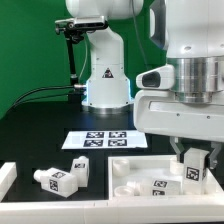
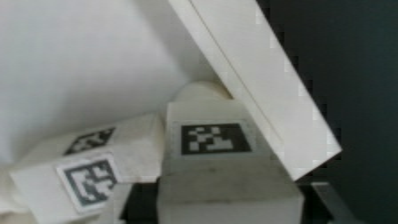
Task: Assemble one leg
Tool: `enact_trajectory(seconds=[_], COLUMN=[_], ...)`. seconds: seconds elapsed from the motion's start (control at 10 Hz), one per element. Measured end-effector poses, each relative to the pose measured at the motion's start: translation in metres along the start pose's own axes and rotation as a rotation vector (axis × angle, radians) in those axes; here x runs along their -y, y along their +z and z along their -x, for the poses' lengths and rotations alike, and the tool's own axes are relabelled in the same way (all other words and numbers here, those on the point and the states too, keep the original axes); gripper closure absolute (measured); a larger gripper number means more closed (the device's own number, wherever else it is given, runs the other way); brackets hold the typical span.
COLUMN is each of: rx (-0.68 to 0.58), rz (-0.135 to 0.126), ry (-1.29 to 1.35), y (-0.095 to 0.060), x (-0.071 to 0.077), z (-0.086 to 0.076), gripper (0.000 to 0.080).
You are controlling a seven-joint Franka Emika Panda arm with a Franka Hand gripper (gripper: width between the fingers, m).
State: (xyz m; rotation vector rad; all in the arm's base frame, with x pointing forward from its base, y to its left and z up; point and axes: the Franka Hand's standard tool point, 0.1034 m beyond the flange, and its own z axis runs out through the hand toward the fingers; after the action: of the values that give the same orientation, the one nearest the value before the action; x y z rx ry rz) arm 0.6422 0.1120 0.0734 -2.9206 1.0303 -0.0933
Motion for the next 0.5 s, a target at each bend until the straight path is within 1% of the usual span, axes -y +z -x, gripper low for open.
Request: enact_trajectory(seconds=[0.1,0.4,0.5], rx=[0.000,0.013,0.042], rz=[0.000,-0.008,-0.012], ry=[0.040,0.421,0.631], y=[0.0000,0.0000,0.0000], x=[-0.0002,-0.0025,-0.0024], z=[-0.0003,-0.0022,0.0001], gripper=[0.0513,0.0513,0.0513])
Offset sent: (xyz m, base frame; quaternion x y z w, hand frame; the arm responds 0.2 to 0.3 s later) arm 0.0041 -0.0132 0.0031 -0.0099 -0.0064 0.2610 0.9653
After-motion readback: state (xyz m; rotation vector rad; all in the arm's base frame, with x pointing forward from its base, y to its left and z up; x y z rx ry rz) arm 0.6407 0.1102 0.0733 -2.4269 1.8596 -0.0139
